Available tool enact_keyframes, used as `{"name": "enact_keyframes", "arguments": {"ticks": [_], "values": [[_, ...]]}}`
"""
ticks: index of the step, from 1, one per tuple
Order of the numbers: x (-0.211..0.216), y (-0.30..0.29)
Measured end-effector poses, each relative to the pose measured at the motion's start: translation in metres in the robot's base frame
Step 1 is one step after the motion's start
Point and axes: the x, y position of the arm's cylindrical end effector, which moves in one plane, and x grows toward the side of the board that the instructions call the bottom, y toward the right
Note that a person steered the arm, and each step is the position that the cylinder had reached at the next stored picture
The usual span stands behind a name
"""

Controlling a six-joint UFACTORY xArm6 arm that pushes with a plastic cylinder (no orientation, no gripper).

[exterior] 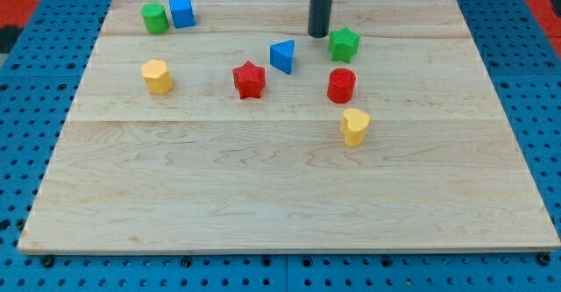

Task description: Push the red star into the yellow heart

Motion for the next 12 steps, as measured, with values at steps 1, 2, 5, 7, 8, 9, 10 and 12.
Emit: {"name": "enact_keyframes", "arguments": {"ticks": [1,2,5,7,8,9,10,12], "values": [[-0.011,0.0],[0.012,-0.017],[0.046,-0.095],[0.07,-0.12],[0.104,-0.119],[0.151,-0.087],[0.179,-0.036],[0.173,-0.033]]}}
